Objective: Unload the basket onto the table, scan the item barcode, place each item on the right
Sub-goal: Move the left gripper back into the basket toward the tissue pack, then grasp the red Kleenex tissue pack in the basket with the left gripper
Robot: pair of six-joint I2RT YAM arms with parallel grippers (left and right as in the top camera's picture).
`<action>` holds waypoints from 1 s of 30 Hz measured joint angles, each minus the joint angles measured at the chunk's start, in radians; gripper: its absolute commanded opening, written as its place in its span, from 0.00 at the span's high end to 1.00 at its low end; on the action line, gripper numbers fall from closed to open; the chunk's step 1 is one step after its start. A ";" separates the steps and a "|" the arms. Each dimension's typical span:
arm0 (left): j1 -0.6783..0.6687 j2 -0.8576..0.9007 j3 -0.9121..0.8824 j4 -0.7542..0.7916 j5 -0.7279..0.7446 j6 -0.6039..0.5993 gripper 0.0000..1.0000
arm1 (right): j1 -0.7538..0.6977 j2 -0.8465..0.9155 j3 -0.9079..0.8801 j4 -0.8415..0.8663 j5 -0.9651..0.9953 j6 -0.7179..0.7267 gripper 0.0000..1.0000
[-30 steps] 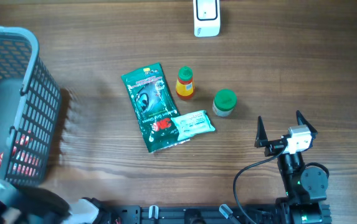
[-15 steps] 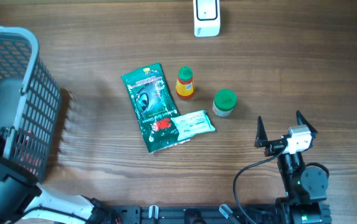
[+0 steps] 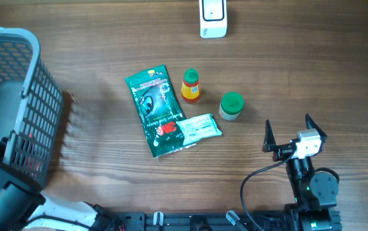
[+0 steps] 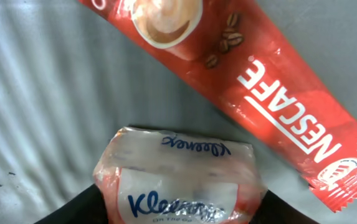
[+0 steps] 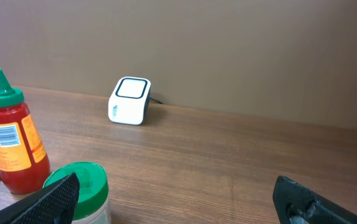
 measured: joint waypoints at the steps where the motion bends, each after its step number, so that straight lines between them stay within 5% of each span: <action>1: 0.000 -0.003 0.000 -0.001 -0.003 0.000 0.40 | 0.000 0.000 0.000 0.000 0.000 0.000 0.00; 6: 0.000 -0.093 0.045 -0.060 -0.015 0.000 0.38 | 0.000 0.000 0.000 0.000 0.000 0.000 0.00; 12: 0.000 -0.336 0.305 -0.066 0.041 0.000 0.39 | 0.000 0.000 0.000 0.000 0.000 0.000 0.00; 20: -0.041 -0.647 0.411 0.196 0.394 -0.076 0.38 | 0.000 0.000 0.000 0.000 0.000 0.000 0.00; 24: -0.254 -0.698 0.413 0.220 0.534 -0.126 0.38 | 0.000 0.000 0.000 0.000 0.000 0.000 0.00; 30: -0.680 -0.671 0.412 0.191 0.503 -0.112 0.34 | 0.000 0.000 0.000 0.000 0.000 0.000 0.00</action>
